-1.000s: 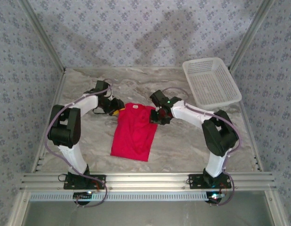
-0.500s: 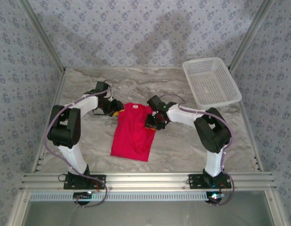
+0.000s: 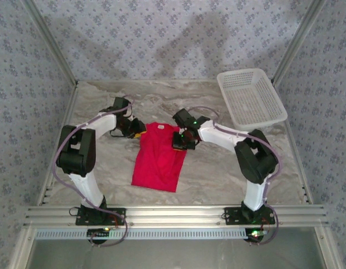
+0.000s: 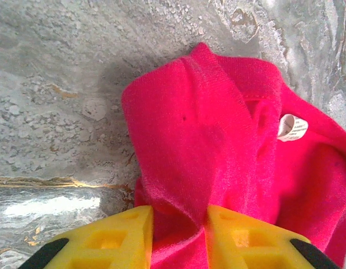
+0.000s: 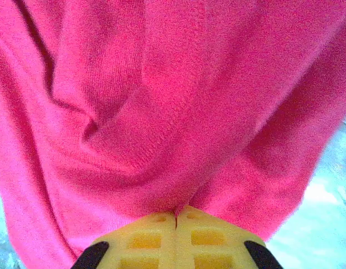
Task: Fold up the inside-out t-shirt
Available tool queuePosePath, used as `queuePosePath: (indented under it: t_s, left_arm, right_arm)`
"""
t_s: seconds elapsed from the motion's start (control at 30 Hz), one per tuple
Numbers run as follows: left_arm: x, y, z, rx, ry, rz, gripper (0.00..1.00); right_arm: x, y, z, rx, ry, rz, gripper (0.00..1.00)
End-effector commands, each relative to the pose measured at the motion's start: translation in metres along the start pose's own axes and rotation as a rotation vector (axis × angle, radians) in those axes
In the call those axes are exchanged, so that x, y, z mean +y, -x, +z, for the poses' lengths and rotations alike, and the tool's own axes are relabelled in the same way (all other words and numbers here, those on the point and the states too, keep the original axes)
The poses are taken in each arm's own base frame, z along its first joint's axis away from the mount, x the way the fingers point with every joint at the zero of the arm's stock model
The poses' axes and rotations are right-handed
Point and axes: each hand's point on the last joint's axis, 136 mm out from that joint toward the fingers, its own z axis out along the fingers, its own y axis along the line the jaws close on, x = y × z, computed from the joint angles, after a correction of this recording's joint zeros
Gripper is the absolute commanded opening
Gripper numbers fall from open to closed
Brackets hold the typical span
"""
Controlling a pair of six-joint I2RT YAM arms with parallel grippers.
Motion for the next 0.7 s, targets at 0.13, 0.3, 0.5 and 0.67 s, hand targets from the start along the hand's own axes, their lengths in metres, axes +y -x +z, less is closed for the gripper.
queuePosePath:
  t_s: [0.13, 0.3, 0.5, 0.67]
  left_arm:
    - [-0.023, -0.004, -0.02, -0.038, -0.048, 0.037, 0.29]
    - [-0.017, -0.006, -0.005, -0.007, -0.038, 0.031, 0.28]
    - [-0.015, -0.011, 0.0, 0.016, -0.035, 0.037, 0.3]
    - [-0.014, -0.017, -0.013, 0.001, -0.024, 0.068, 0.5]
  right_arm:
    - [-0.03, -0.046, -0.014, 0.031, -0.038, 0.014, 0.0]
    - [-0.063, -0.066, 0.013, 0.052, -0.118, 0.083, 0.0]
    - [-0.081, -0.062, 0.007, -0.055, -0.205, 0.065, 0.06]
    - [-0.075, -0.048, -0.028, -0.118, -0.173, 0.056, 0.5]
